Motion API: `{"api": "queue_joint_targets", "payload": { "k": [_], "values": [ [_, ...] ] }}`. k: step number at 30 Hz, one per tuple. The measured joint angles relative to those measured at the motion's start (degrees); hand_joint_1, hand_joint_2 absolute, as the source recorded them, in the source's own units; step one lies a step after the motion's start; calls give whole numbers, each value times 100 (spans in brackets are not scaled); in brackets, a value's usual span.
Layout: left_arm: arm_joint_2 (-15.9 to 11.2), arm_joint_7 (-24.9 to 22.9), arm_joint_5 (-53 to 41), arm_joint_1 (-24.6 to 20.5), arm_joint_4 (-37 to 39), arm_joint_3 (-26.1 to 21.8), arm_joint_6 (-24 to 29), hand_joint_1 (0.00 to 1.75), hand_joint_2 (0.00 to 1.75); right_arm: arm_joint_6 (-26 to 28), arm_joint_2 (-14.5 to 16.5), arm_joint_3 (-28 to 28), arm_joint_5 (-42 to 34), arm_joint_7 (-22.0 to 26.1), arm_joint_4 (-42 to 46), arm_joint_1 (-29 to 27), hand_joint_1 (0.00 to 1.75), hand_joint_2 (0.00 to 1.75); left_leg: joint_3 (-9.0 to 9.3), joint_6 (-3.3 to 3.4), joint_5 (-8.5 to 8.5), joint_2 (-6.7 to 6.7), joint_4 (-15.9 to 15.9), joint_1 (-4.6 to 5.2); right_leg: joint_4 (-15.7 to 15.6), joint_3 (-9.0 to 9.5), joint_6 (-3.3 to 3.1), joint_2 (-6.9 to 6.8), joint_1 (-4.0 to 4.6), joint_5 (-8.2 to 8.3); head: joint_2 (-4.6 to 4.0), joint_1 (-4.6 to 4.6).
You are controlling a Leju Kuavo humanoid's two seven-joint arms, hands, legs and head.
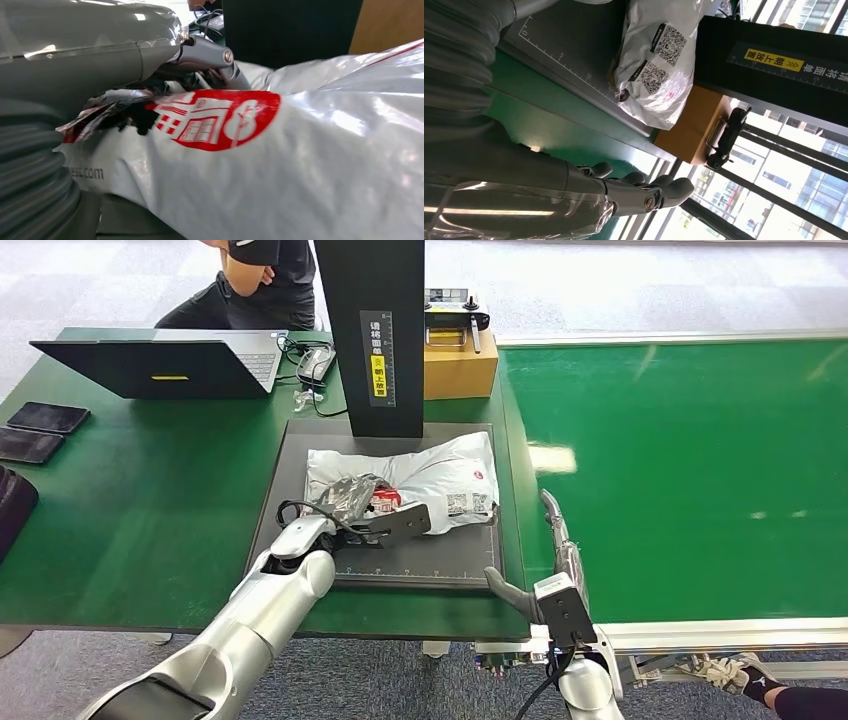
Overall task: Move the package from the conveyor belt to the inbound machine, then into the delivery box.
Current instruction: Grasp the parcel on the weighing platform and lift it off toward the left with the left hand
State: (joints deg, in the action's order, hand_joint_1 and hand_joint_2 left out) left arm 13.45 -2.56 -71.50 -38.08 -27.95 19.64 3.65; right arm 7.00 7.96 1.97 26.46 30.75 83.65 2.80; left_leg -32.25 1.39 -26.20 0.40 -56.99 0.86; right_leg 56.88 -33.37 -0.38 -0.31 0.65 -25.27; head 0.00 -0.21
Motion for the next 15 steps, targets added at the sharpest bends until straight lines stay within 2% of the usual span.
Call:
{"api": "queue_joint_targets", "payload": {
  "k": [9,15],
  "values": [
    [-19,69,-3,-3,25,-9,155,175,175,1,-1,0,-41,0,-25,0,0,175,0,0,0,0,0,0,0,0,0,0,0,0,0,1],
    [-119,-16,-104,8,40,-28,506,175,175,3,-2,0,-60,1,-35,0,0,175,0,0,0,1,0,0,1,0,0,1,0,0,0,1]
  ]
}}
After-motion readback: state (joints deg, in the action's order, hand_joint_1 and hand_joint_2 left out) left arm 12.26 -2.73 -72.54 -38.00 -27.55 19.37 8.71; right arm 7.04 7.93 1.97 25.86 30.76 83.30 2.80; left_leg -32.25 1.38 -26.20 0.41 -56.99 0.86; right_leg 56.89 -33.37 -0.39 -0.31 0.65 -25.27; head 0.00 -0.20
